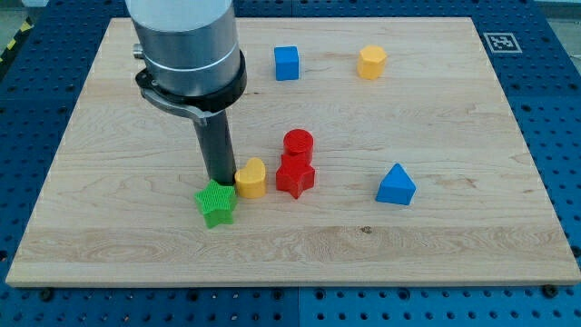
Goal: Slide the green star closer to green circle
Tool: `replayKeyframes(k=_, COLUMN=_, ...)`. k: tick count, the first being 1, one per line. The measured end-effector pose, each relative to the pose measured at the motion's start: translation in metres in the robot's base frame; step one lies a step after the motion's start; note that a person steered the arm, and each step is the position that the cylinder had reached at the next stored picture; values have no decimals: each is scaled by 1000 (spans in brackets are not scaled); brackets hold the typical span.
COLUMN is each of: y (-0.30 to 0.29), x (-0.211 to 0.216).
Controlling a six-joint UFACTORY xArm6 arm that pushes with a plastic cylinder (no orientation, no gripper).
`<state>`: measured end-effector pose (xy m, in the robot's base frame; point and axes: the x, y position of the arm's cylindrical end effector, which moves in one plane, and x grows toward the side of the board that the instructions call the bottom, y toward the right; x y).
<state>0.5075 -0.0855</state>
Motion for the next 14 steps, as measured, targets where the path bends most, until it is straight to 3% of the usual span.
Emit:
replayKeyframes(k=4, y=36, x=3)
replayKeyframes(k=7, y=-85, x=18)
replayKeyframes(k=8, y=-76, x=56)
replayKeyframes(k=9, y=-31, x=63)
replayKeyframes(k=11, y=-6, x=68)
replayKeyframes(k=14, y=-2, x=7)
